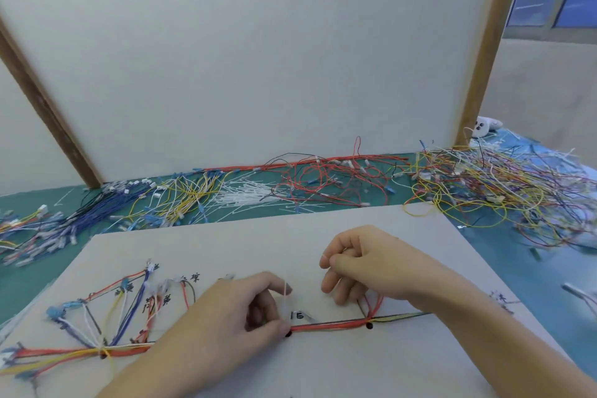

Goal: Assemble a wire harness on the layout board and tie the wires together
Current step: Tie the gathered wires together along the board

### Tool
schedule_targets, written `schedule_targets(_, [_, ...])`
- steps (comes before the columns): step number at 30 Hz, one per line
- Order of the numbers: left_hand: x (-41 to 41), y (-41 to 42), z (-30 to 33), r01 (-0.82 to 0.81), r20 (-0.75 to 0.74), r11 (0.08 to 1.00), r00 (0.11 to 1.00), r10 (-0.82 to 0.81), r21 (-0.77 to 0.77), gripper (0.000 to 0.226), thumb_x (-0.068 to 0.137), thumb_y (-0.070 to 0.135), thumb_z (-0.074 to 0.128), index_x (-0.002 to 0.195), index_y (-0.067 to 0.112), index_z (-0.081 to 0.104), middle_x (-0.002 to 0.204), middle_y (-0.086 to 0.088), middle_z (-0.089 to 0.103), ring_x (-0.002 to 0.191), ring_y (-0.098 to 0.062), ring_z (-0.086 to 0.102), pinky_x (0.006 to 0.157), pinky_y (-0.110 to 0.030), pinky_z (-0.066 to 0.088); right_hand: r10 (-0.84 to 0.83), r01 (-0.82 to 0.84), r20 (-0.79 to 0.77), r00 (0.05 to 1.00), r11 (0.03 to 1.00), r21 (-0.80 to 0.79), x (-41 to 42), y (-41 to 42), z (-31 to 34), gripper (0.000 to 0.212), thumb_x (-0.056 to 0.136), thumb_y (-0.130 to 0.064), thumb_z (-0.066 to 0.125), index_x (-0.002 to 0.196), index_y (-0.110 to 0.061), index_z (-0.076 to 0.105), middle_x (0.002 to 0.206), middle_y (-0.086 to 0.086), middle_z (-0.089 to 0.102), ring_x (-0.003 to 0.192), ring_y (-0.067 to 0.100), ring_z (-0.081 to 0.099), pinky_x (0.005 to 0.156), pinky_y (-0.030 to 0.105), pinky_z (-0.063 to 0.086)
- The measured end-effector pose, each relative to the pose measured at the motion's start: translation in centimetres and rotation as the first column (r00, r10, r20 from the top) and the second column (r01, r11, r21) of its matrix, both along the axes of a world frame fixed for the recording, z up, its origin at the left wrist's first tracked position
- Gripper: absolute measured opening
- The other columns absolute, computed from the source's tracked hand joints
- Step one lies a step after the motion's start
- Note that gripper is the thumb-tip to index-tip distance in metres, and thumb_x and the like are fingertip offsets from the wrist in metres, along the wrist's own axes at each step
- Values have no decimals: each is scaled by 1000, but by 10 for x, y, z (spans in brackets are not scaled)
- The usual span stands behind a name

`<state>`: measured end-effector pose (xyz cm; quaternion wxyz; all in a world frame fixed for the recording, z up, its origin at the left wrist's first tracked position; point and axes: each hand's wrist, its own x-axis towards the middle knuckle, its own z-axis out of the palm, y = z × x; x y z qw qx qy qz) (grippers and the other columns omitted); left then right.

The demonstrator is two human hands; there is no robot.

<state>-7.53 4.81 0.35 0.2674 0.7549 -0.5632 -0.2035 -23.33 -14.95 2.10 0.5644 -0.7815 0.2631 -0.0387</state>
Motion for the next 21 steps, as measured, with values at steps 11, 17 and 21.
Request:
schedule_targets(11, [-16, -37, 17, -134, -42, 979, 991, 129, -150, 24, 92, 44, 71, 115, 38, 67, 95, 26, 72, 87, 1, 67, 72, -13, 48, 84, -75, 69, 994, 990, -123, -4, -3, 1, 15, 92, -18, 69, 84, -24, 80, 76, -3, 75, 61, 5, 61, 55, 22, 45])
schedule_targets(17, [-27, -62, 13, -197, -303, 949, 946, 117, -247, 16, 96, 18, 70, 81, 15, 76, 90, 10, 78, 68, -9, 62, 70, -28, 54, 153, -148, 70, 986, 986, -75, -10, -12, 4, 11, 91, -21, 71, 85, -20, 80, 76, -1, 75, 61, 7, 57, 52, 21, 42])
schedule_targets(21, [-27, -64, 10, -229, -341, 946, 929, 143, -229, 15, 96, 20, 71, 83, 15, 77, 89, 11, 78, 71, -16, 70, 59, -14, 47, 145, -138, 61, 988, 985, -105, -13, -18, 3, 11, 92, -20, 72, 87, -20, 81, 82, 2, 78, 64, 8, 60, 52, 21, 46])
